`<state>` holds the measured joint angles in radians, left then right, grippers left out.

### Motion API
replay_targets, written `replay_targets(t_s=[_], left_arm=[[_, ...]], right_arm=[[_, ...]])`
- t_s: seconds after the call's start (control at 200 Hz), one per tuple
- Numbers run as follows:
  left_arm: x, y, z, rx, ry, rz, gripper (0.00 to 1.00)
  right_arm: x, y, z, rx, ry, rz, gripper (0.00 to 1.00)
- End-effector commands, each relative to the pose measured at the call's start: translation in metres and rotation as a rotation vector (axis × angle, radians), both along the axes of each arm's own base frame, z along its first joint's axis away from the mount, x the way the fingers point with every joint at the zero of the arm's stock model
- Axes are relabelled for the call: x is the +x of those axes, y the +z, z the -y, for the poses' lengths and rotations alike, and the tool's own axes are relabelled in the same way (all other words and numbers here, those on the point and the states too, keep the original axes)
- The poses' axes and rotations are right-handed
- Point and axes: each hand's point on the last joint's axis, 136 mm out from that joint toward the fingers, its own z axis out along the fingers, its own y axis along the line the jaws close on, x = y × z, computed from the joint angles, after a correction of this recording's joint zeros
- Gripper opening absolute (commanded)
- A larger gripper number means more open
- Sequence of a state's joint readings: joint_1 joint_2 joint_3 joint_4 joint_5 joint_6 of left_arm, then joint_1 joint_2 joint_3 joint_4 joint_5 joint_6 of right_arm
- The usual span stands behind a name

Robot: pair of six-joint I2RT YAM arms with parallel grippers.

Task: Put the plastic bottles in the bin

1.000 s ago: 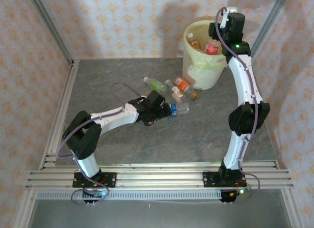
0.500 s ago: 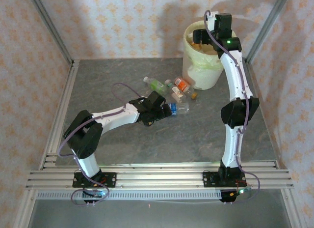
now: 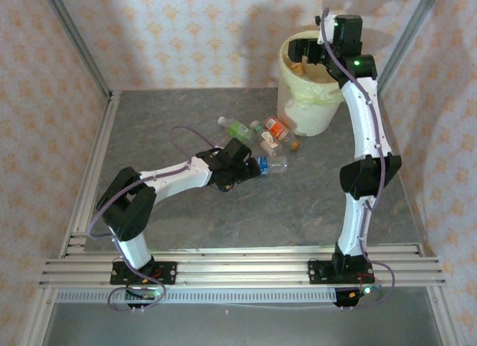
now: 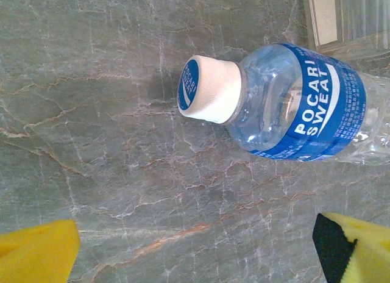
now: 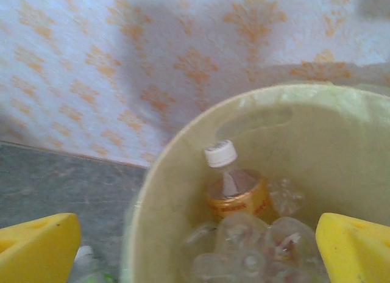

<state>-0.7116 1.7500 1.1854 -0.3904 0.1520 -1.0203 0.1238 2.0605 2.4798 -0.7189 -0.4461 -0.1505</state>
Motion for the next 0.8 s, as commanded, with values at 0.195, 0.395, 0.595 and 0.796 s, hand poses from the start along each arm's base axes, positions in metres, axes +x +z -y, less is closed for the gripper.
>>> replay_targets(t_s=[0.195, 0.395, 0.595, 0.796], left_arm=[[0.0, -0.006, 0.0, 0.025, -0.008, -0.011, 1.0], [0.0, -0.008, -0.001, 0.032, -0.004, -0.016, 1.0], [-0.001, -0.01, -0.003, 0.048, -0.005, -0.022, 1.0], [0.0, -0.014, -0.002, 0.044, -0.004, -0.031, 1.0]], right_arm=[[-0.018, 0.048, -0.006, 0.123, 0.029, 0.071, 0.99], [-0.006, 0.019, -0.019, 0.142, 0.088, -0.011, 0.99], [-0.009, -0.032, -0.008, 0.04, 0.04, -0.172, 0.99], [-0.039, -0.071, 0.007, -0.029, -0.016, -0.355, 0.99]])
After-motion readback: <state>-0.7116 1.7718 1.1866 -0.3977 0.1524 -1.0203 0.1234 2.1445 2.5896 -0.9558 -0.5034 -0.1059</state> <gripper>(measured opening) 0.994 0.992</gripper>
